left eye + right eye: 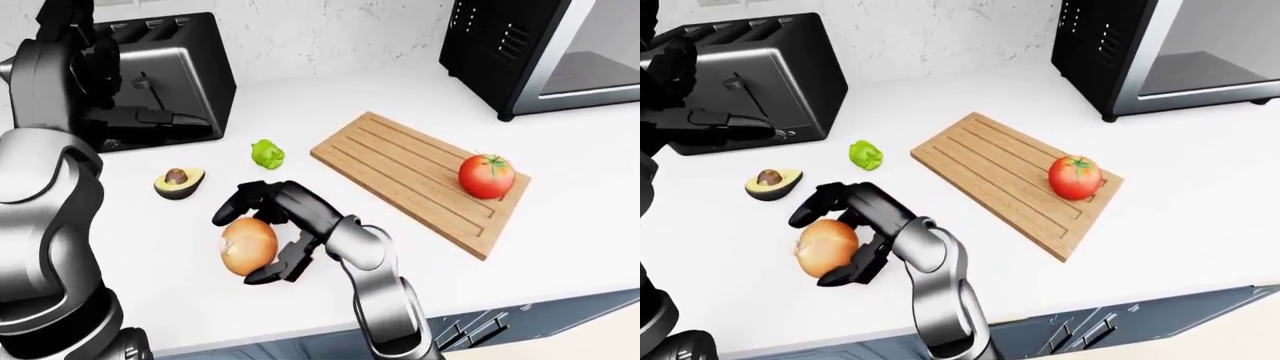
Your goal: Place the avocado, onion, tomato and bell pepper on the cutting board.
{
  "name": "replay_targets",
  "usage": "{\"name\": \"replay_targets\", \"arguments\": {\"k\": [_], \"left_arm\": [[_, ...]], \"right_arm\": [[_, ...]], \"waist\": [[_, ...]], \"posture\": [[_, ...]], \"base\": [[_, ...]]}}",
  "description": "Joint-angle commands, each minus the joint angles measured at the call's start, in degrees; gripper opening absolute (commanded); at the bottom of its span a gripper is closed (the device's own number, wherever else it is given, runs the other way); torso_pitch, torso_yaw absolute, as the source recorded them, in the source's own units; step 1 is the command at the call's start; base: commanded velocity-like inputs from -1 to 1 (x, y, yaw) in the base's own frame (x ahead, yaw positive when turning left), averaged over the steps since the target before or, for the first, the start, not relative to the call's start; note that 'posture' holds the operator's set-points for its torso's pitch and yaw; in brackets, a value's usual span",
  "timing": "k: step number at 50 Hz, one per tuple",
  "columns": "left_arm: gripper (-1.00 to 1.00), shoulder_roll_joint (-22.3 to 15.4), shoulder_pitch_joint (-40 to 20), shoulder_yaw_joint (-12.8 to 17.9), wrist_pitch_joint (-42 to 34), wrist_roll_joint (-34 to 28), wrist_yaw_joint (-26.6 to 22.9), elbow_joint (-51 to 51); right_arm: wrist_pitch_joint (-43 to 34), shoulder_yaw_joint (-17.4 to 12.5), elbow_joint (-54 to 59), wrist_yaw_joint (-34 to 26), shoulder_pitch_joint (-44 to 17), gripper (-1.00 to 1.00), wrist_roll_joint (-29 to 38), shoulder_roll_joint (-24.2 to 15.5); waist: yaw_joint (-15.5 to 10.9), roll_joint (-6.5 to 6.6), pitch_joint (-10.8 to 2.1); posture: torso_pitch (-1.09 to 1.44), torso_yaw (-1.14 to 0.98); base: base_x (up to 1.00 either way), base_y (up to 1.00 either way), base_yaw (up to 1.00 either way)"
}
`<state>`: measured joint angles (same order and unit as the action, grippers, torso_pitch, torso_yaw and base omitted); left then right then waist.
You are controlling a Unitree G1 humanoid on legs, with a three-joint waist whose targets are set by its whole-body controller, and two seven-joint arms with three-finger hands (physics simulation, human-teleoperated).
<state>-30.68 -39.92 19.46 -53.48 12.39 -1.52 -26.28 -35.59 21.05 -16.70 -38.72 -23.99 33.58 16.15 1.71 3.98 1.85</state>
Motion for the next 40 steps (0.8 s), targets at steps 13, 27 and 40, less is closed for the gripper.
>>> {"name": "replay_targets", "arguments": {"k": [13,27,40], "left_arm": [[1.00,-0.78,-1.27,0.62,1.97,-0.16,0.54,-0.99],[1.00,-0.03,-1.13,0.04,2.47,-1.08,0.22,-0.73],[1.00,0.27,-1.64,-0.39,2.29,-1.63,0.00,-0.54]], "right_arm": [[-3.36,-3.01,-4.25,-2.77,-5.85,-0.48,1.48,-1.22],[-12.61,-11.45,-13.17,-7.99,-13.56,-0.55,5.69,-10.40],[-18.44,-19.45,-19.05,-9.83,-15.13,-0.58,5.78,-22.31]], "waist": [[0.07,0.23,-1.06],[-0.26,-0.64,-0.83],[-0.84,-1.74,-0.67]], "posture": [[0.00,0.00],[0.00,0.00],[0.00,0.00]], "base": [[0.00,0.00,0.00],[0.00,0.00,0.00],[0.00,0.00,0.00]]}}
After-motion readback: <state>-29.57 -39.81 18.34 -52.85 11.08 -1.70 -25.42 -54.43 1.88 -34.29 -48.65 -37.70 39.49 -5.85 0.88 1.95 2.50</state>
